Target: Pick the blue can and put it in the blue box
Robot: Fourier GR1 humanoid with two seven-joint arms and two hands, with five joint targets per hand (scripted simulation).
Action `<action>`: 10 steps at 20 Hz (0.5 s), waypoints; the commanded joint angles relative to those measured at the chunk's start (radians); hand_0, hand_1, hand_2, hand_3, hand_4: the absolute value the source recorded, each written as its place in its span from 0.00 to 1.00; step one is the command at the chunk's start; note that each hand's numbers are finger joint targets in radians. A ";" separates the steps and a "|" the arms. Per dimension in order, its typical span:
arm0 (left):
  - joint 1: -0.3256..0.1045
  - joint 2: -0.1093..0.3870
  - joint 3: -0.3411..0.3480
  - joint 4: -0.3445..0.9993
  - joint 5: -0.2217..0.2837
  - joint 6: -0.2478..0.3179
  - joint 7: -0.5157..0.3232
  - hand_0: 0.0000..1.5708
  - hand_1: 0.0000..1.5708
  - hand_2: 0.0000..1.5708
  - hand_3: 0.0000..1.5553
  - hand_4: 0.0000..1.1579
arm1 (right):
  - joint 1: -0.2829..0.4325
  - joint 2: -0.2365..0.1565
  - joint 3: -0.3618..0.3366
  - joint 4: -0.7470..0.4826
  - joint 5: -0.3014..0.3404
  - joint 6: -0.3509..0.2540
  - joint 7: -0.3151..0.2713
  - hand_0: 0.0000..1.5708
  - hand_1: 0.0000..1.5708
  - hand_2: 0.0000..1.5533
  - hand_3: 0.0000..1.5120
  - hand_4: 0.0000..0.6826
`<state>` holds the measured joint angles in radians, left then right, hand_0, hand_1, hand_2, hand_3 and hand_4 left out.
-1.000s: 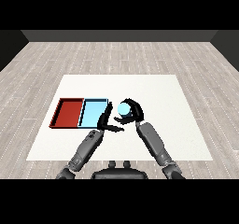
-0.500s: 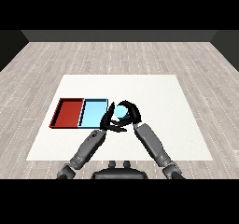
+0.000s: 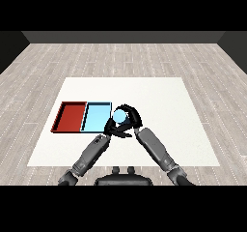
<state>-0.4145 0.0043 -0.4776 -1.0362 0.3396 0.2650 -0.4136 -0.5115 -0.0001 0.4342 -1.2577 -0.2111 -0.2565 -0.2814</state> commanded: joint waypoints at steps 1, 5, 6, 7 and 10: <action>-0.075 -0.004 -0.011 -0.008 0.038 0.015 0.044 0.00 0.00 0.00 0.00 0.00 | -0.034 0.000 0.030 -0.030 0.026 -0.032 0.066 0.89 0.89 0.93 0.92 0.90; -0.092 0.040 -0.031 0.081 -0.077 0.095 -0.036 0.00 0.00 0.00 0.00 0.24 | -0.062 0.000 0.068 -0.001 -0.022 -0.049 0.022 0.80 0.80 0.91 0.92 0.90; -0.099 0.022 -0.038 0.109 -0.097 0.137 -0.002 0.17 0.17 0.33 0.00 0.49 | -0.005 0.000 0.091 0.046 -0.025 -0.035 -0.055 0.81 0.81 0.91 0.92 0.90; -0.135 -0.004 -0.036 0.143 -0.112 0.154 -0.006 0.08 0.08 0.29 0.00 0.52 | -0.008 0.000 0.091 -0.002 0.000 -0.036 -0.004 0.89 0.89 0.93 0.92 0.89; -0.084 -0.003 -0.055 0.054 -0.162 0.183 0.050 0.20 0.20 0.31 0.21 0.16 | -0.080 0.000 0.132 0.012 -0.079 -0.074 0.017 0.93 0.93 0.94 0.92 0.87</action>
<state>-0.4972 0.0212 -0.5187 -0.9696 0.2416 0.3953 -0.4035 -0.5577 -0.0068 0.5305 -1.2423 -0.2406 -0.3146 -0.2802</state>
